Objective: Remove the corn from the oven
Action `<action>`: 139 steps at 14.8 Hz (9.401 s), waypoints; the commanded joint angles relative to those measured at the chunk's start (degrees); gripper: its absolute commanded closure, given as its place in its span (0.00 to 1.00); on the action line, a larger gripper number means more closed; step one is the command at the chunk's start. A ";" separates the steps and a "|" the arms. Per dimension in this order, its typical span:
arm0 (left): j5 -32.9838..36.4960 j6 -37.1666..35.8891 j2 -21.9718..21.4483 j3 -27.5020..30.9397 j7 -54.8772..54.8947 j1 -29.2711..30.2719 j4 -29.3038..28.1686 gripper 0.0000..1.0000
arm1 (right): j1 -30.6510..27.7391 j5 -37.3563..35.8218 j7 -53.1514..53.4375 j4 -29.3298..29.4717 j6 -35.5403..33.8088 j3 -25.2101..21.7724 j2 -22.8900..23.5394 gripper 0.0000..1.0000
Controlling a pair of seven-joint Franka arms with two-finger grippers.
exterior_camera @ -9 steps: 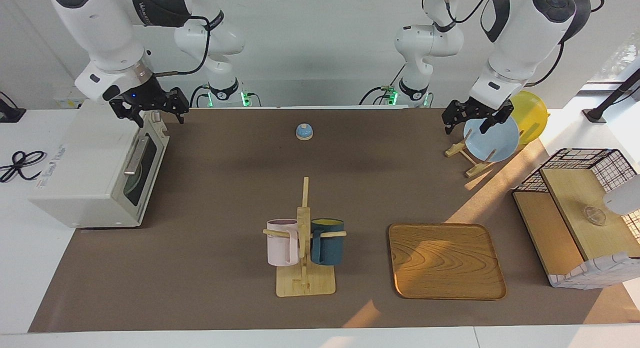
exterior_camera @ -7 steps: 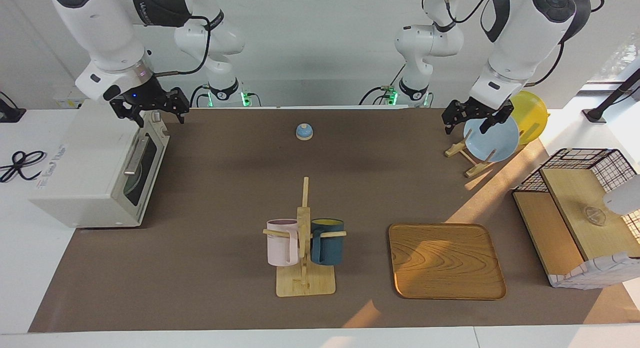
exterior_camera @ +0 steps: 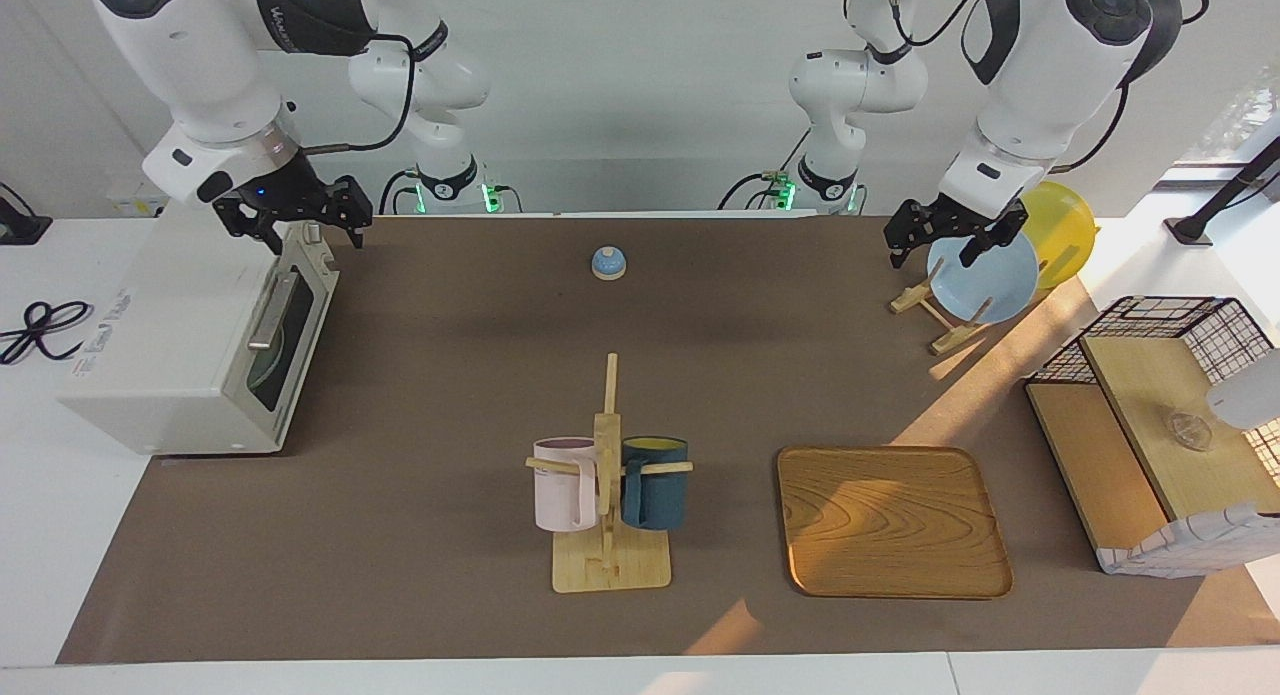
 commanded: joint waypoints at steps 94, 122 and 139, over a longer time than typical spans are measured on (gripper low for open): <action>0.52 3.82 -1.47 -0.47 0.47 0.05 -1.41 0.00 | 38.29 0.60 58.08 -1.72 31.46 0.72 25.68 0.61; -3.08 46.69 28.41 -0.65 -29.60 -36.25 -3.08 0.00 | 4.36 -16.19 12.48 -22.90 26.82 0.11 9.08 1.00; -3.17 48.82 29.21 -0.47 -32.14 -38.27 -4.93 0.96 | -4.96 -0.19 -2.66 -3.73 2.45 2.29 -2.19 0.00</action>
